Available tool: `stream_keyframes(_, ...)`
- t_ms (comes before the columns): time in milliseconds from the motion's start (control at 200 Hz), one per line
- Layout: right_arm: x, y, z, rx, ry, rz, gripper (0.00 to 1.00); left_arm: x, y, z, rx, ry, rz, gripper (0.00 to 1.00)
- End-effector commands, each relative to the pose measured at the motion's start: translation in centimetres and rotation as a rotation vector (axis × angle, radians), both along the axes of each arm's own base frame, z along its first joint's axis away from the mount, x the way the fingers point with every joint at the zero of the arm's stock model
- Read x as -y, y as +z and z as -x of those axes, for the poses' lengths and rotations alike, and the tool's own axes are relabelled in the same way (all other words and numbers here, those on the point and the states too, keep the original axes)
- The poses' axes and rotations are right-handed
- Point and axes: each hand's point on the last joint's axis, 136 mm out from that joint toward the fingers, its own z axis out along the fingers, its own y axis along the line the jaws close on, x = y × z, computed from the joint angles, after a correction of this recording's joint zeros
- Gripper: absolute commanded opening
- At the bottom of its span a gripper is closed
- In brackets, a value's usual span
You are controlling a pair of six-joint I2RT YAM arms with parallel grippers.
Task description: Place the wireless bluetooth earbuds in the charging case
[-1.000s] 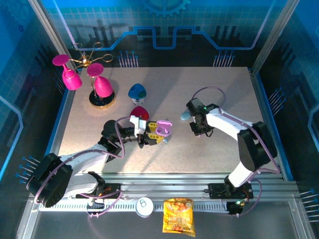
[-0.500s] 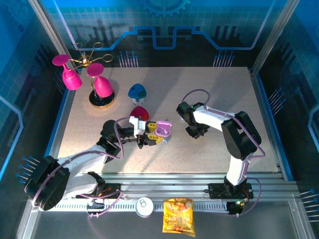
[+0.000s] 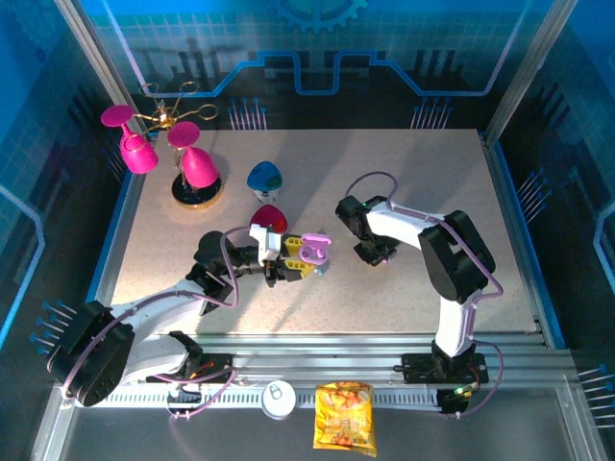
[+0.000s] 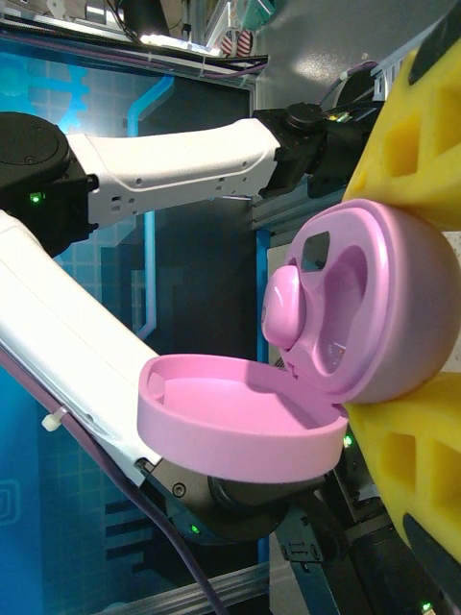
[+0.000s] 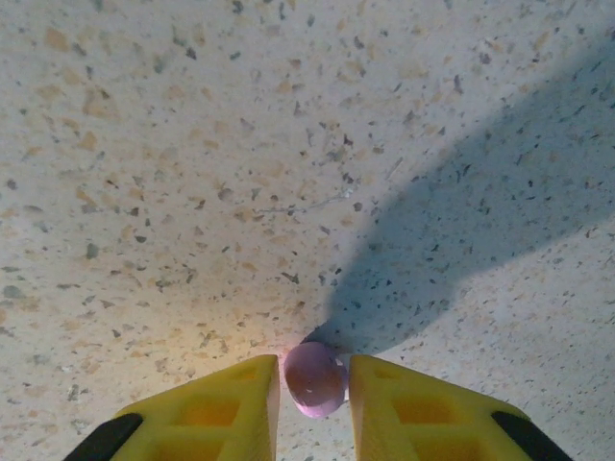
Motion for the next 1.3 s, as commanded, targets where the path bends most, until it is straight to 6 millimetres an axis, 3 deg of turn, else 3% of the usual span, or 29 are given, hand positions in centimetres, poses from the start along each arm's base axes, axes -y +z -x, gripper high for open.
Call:
stream_keyframes(0, -0.2, -0.4, 0.6, -0.045, 0.024, 0.02, 0.21, -0.1, 1.1, 0.1, 0.058, -0.003, 0.015, 0.33)
stream_keyframes(385, -0.1, -0.6, 0.7, -0.054, 0.028, 0.021, 0.12, -0.1, 1.1, 0.1, 0.058, -0.001, 0.014, 0.33)
stream_keyframes(545, -1.4, 1.4, 0.7, -0.003, 0.009, -0.087, 0.11, -0.1, 1.0, 0.1, 0.062, 0.006, 0.014, 0.33)
stream_keyframes(775, -4.5, 7.7, 1.4, 0.112, -0.032, -0.458, 0.1, -0.3, 0.6, -0.6, 0.069, 0.053, 0.016, 0.33)
stream_keyframes(941, -7.0, 13.2, 3.2, 0.143, -0.024, -0.764, 0.1, -0.3, 0.5, -1.6, 0.073, 0.098, 0.02, 0.33)
stream_keyframes(1296, -10.7, 23.5, 6.8, 0.192, 0.078, -1.211, 0.1, -0.4, -0.2, -4.2, 0.084, 0.214, 0.028, 0.33)
